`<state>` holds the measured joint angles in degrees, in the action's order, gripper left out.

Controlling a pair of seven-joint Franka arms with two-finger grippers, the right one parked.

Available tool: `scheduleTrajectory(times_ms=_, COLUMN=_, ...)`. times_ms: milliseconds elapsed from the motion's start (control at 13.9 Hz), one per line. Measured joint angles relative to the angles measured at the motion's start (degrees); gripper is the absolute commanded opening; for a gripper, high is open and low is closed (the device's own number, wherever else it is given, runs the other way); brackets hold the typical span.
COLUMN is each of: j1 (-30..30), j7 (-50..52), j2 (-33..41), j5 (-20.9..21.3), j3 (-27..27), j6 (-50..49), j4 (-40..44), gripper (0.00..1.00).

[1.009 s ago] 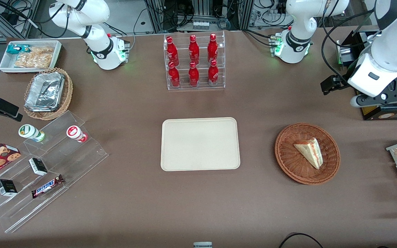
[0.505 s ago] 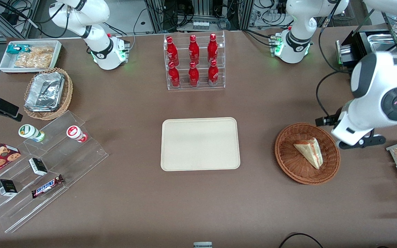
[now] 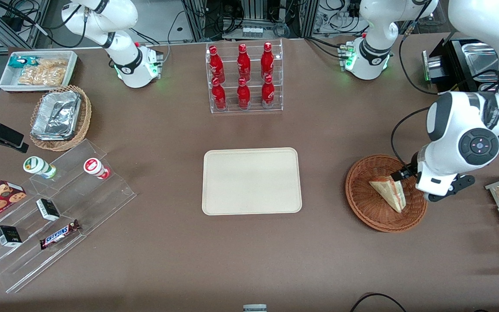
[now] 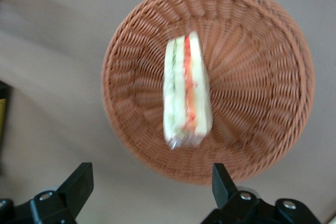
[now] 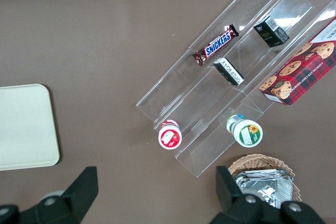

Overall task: Place sandwich from basket to tray
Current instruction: 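Lower the left gripper and close it on the wrapped sandwich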

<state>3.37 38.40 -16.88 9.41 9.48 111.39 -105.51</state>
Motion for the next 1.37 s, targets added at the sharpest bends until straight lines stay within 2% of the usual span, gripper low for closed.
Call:
scheduleTrajectory(times_ms=432, j1=0.58, j7=4.19, j2=-5.61, j5=0.0, j3=-0.02, j6=13.22, j4=-4.14, gripper=1.0)
scheduleTrajectory(times_ms=721, j1=0.57, j7=5.17, j2=-6.73, j5=-1.09, j3=0.03, j6=15.44, j4=-4.88, gripper=1.0)
scheduleTrajectory(times_ms=793, j1=0.57, j7=5.47, j2=-6.87, j5=-1.44, j3=0.05, j6=16.1, j4=-5.26, gripper=0.93)
scheduleTrajectory(times_ms=865, j1=0.57, j7=5.77, j2=-7.05, j5=-1.64, j3=0.05, j6=17.14, j4=-5.75, gripper=0.82)
scheduleTrajectory(times_ms=1081, j1=0.57, j7=7.83, j2=-7.57, j5=-1.79, j3=0.05, j6=20.95, j4=-8.16, gripper=0.3)
scheduleTrajectory(times_ms=1153, j1=0.57, j7=8.41, j2=-7.7, j5=-1.79, j3=0.05, j6=21.5, j4=-8.53, gripper=0.22)
scheduleTrajectory(times_ms=1369, j1=0.58, j7=8.72, j2=-7.42, j5=-1.79, j3=0.04, j6=21.56, j4=-8.47, gripper=0.16)
